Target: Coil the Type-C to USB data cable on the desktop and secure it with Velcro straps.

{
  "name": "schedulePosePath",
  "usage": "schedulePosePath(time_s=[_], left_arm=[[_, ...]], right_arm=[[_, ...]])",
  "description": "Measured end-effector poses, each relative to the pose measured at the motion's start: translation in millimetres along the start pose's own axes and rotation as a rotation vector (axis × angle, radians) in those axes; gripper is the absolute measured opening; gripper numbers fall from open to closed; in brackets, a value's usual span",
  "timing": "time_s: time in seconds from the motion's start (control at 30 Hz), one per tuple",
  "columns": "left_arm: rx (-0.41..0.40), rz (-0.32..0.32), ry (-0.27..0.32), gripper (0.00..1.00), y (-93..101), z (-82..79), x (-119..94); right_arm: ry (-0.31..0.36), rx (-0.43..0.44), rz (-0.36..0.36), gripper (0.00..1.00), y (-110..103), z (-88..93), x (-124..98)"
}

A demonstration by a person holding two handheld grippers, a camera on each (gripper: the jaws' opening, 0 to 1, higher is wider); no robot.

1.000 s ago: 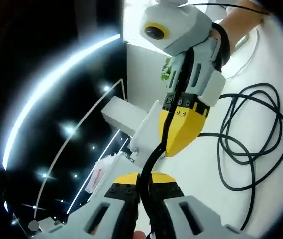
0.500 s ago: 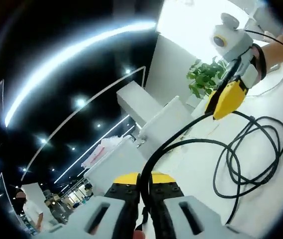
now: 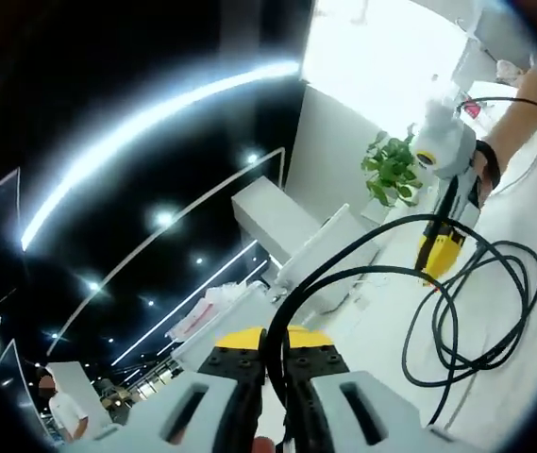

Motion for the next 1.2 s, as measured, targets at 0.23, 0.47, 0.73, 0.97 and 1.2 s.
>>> schedulePosePath(time_s=[0.23,0.47,0.73,0.97,1.2], left_arm=[[-0.020,0.005,0.071,0.07,0.4,-18.1,-4.0],[-0.055,-0.002,0.119,0.07,-3.1,-29.0,-7.1],[-0.083,0.036,0.120,0.07,5.3,-28.9,-6.1],[-0.091,0.107,0.092,0.07,22.1,-23.4,-3.7],[-0.169,0.179,0.069,0.07,36.1,-19.9,-2.1]], right_arm=[[-0.087,-0.176,0.046,0.17,-1.1,6.3,13.8],[-0.139,-0.280,0.089,0.06,5.6,11.1,20.5],[-0.116,-0.360,0.129,0.04,5.7,-5.6,15.8],[0.036,-0.351,0.156,0.03,-10.9,-47.2,4.2],[0.122,-0.361,0.168,0.03,-28.9,-75.3,-4.1]])
Point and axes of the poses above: the point that each gripper's makers call its tool centre point, and the gripper's own axes: x roughly forward along the fingers, y roughly to its right, z roughly out of its underside, the point moved 1 cm from there along -x, roughly backward along the fingers, and after that the axes turned 5 degrees about -z, right-handed, at the moved point
